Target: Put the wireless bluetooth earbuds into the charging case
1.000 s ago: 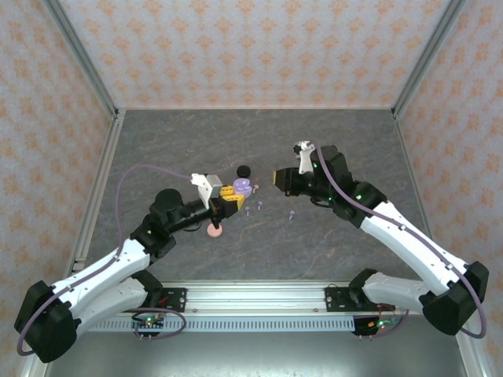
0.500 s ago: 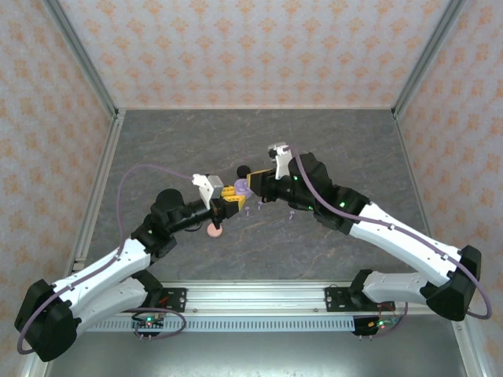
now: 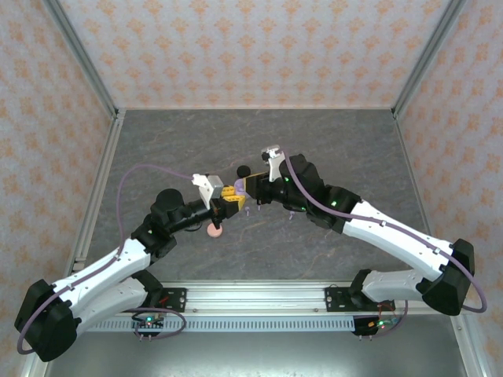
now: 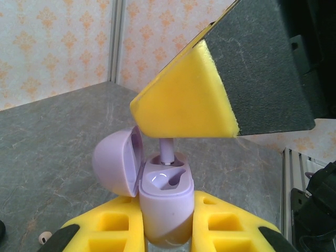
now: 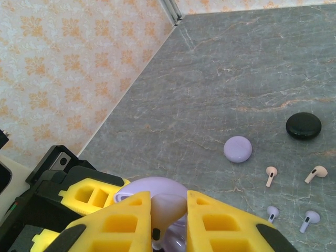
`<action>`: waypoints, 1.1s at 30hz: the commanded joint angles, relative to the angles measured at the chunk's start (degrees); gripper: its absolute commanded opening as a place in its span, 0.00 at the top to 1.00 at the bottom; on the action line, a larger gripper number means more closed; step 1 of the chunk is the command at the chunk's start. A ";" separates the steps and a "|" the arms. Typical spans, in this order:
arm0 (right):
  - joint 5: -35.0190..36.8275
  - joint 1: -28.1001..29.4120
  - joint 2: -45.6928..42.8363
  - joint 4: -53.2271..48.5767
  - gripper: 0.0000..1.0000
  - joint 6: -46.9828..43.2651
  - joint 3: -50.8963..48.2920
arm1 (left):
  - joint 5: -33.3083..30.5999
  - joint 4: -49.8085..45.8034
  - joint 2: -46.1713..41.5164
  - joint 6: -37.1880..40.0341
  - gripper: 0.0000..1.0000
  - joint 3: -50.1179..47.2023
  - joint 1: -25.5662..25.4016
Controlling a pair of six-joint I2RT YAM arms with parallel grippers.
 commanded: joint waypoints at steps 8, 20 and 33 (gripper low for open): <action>-0.56 0.40 0.00 -3.25 0.83 -0.17 1.96 | -0.20 2.72 -0.57 0.90 1.00 1.96 -0.46; -6.23 0.42 1.93 -2.94 0.80 1.14 2.69 | 0.21 2.84 -0.75 0.99 1.00 1.96 -0.56; -1.83 -0.06 -2.58 -7.87 0.36 -0.35 7.71 | 0.22 2.59 -1.45 1.37 1.00 1.56 -0.52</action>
